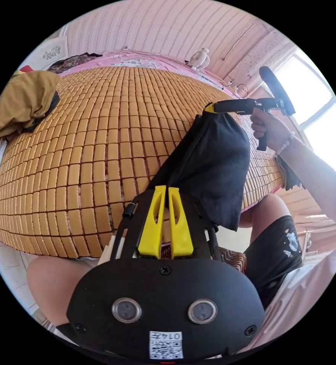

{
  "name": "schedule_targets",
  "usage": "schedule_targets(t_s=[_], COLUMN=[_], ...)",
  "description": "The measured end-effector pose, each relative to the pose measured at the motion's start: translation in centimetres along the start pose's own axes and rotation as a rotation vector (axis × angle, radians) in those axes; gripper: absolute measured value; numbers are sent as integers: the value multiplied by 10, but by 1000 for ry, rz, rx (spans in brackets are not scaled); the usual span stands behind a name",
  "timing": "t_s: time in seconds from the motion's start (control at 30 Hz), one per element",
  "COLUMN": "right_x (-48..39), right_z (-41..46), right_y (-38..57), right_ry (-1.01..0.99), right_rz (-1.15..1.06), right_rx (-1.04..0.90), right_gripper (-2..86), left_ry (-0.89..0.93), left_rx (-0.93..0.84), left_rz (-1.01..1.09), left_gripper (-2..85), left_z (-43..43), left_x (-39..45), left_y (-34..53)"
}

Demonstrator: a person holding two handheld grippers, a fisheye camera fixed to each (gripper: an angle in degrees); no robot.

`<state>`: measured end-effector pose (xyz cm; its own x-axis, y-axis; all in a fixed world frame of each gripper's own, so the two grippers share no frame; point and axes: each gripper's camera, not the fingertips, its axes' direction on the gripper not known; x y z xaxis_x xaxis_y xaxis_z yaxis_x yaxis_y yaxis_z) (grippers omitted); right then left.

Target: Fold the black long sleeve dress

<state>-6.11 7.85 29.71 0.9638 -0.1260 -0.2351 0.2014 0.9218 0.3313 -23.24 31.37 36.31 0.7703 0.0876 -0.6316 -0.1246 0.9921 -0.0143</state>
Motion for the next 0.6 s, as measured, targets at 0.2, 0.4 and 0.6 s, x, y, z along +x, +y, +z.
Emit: schedule_targets(t_s=[0.2,0.4,0.6], right_x=[5,11,28], right_z=[26,35,45], right_y=[-3,1,9], right_ry=[31,190,3], right_rz=[-34,-143,-183], right_rx=[-101,-146,-179], right_gripper=[157,164,125], left_ry=[37,21,-134], left_rx=[21,13,38], left_rz=[-30,-24,9], left_gripper=[-6,29,66], left_z=[10,23,30], left_x=[7,22,45], left_y=[2,4,12])
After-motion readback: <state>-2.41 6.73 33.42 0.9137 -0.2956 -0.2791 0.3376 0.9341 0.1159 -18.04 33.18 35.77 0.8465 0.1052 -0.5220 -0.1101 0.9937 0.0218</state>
